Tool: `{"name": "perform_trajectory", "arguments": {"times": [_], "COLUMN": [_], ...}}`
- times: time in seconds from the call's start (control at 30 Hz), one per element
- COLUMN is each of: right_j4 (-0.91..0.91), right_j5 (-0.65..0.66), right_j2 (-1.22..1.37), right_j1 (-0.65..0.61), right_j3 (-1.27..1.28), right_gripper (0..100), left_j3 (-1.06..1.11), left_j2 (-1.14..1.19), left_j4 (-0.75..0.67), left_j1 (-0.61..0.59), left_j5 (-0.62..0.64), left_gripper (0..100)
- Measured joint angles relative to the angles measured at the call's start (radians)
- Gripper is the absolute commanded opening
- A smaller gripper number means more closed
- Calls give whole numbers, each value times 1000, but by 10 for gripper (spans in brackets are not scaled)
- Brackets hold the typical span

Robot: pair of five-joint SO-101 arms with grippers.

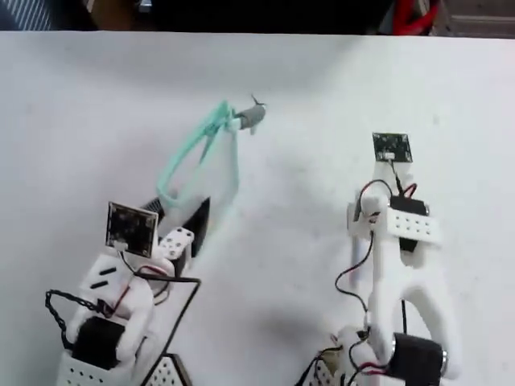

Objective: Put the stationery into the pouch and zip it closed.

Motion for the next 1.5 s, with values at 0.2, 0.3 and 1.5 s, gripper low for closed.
{"name": "perform_trajectory", "arguments": {"times": [0.2, 0.3, 1.5], "right_j4": [-121, -112, -138], "right_j5": [72, 95, 107], "right_j2": [135, 203, 253], "right_j1": [-5, -34, -37], "right_j3": [-2, -32, -83], "right_gripper": [251, 251, 19], "left_j3": [0, 0, 0], "left_j2": [0, 0, 0], "left_j4": [5, 5, 5], "left_j1": [0, 0, 0], "left_j5": [0, 0, 0], "left_gripper": [195, 195, 195]}}
